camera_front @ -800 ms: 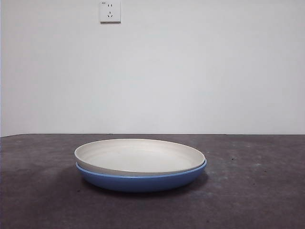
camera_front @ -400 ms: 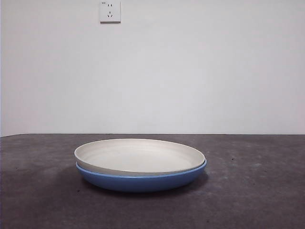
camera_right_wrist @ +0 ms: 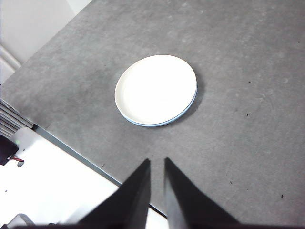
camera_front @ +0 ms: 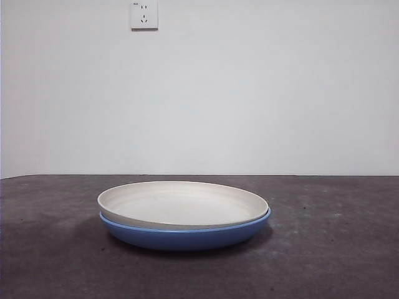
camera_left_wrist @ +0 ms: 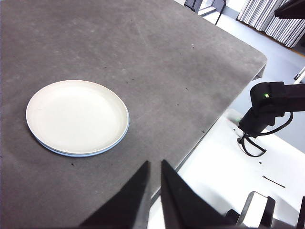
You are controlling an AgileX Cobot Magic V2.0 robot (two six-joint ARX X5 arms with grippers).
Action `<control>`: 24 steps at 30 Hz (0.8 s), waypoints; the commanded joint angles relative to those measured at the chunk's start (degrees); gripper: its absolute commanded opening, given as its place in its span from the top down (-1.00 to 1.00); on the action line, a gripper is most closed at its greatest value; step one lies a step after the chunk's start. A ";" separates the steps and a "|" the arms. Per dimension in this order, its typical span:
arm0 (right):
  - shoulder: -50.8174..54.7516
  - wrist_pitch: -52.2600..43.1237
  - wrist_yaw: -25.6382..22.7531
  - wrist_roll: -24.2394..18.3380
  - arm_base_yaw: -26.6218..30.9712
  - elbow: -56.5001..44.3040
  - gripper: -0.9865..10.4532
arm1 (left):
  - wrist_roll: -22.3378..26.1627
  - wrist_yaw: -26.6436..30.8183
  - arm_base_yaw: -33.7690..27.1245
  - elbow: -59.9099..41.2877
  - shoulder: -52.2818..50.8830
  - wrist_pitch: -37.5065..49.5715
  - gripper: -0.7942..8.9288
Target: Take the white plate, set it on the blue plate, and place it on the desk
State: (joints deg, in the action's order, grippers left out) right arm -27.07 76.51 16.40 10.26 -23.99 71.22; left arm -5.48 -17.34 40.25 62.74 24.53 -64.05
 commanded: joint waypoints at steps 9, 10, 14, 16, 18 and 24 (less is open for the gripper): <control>-0.15 2.12 0.02 -0.46 -0.31 0.92 0.79 | 0.28 -0.26 0.26 1.27 0.07 0.70 0.80; -0.15 2.10 0.02 -0.46 -0.31 0.92 0.79 | 0.28 -0.26 0.26 1.27 0.07 0.70 0.80; -0.13 2.12 0.02 -0.46 -0.31 0.92 0.79 | 0.28 -0.26 0.20 1.20 -0.22 0.70 0.80; -0.15 2.10 0.02 -0.46 -0.31 0.92 0.79 | 0.28 -0.26 -0.94 1.20 -0.81 0.74 0.80; -0.13 2.10 0.02 -0.46 -0.31 0.92 0.79 | 0.26 -0.28 -3.39 1.11 -1.44 0.70 0.80; -0.15 2.10 0.02 -0.46 -0.31 0.92 0.79 | 1.99 -0.17 -17.94 -5.22 -3.65 9.09 0.80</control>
State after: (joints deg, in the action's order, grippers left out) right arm -27.07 76.49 16.40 10.26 -23.99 71.22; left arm -5.02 -17.50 24.93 59.24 21.10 -57.74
